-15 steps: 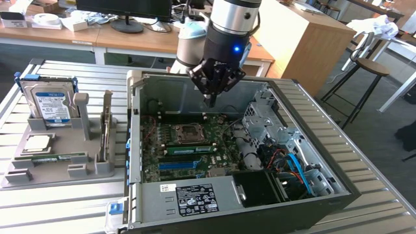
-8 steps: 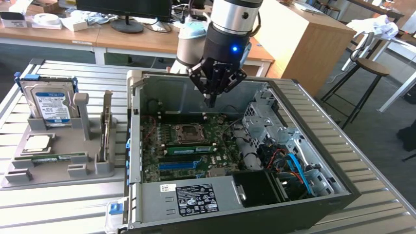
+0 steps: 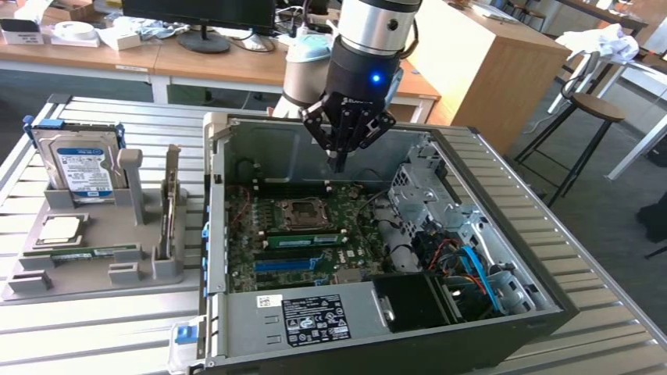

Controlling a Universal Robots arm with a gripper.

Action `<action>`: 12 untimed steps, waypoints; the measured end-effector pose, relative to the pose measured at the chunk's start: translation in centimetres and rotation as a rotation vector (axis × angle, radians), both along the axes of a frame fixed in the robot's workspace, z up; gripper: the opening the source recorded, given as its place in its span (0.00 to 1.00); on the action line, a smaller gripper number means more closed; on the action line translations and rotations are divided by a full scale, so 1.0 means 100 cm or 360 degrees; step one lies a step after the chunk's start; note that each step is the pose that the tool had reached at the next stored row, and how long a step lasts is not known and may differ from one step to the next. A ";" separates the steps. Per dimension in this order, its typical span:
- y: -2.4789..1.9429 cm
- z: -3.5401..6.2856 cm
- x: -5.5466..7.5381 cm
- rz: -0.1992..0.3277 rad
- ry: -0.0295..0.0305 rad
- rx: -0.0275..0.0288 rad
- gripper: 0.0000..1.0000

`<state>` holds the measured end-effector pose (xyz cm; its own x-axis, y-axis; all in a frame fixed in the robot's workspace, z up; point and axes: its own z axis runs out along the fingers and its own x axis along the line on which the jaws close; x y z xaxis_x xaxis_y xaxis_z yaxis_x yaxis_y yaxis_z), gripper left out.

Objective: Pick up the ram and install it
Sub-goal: 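Press down the ram until it locks into place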

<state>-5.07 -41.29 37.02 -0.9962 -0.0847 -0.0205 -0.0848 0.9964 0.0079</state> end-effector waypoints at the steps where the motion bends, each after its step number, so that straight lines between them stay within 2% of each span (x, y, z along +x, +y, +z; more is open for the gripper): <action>1: 0.0000 0.0000 0.000 0.0000 0.00000 0.00000 0.10; 12: 0.0016 0.0000 0.000 -0.0068 -0.00004 0.00000 0.10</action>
<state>-5.07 -41.13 37.02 -0.9989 -0.0423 -0.0208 -0.0425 0.9991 0.0079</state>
